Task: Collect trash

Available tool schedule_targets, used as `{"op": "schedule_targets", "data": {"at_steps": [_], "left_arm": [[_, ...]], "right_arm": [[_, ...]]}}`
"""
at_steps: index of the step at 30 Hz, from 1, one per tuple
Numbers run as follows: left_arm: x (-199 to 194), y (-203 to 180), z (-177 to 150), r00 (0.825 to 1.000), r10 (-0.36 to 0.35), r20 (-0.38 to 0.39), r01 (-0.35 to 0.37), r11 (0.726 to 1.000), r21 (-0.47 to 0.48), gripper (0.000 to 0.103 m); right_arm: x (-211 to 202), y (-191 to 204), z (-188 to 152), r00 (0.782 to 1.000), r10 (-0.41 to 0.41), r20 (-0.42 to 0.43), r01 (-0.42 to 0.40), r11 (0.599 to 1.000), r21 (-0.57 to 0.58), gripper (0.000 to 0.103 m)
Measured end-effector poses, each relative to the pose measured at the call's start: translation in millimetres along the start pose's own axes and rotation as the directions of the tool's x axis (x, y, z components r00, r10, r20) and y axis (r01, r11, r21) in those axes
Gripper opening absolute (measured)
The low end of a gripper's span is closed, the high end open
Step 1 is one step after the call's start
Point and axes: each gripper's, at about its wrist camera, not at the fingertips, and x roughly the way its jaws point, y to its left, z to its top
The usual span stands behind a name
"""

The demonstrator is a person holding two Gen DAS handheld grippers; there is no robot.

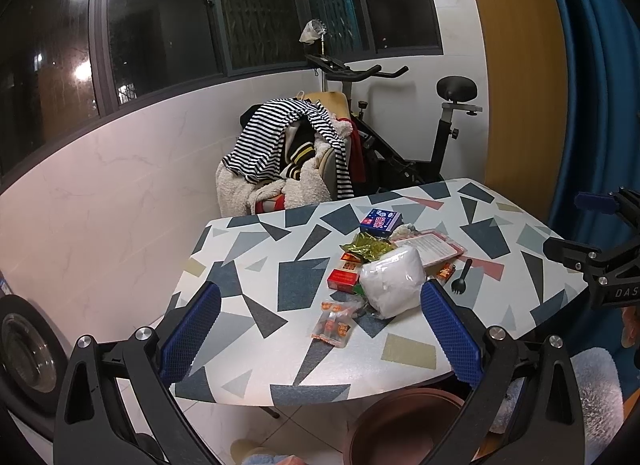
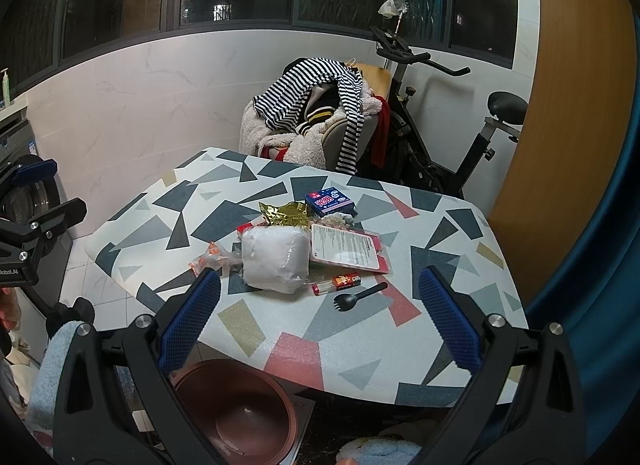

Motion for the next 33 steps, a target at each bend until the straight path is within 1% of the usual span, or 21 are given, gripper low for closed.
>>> {"op": "schedule_targets", "data": {"at_steps": [24,33], "left_arm": [[0,2,-1,1.0,-0.001,0.005,0.001,1.0,0.001,0.098],[-3,10,4,1.0,-0.003,0.009,0.003,1.0,0.001,0.098]], "right_arm": [[-1,0,1,1.0,-0.004,0.001,0.004,1.0,-0.001,0.097],[-1,1,1,1.0,-0.007,0.002,0.007,1.0,-0.001,0.097]]}}
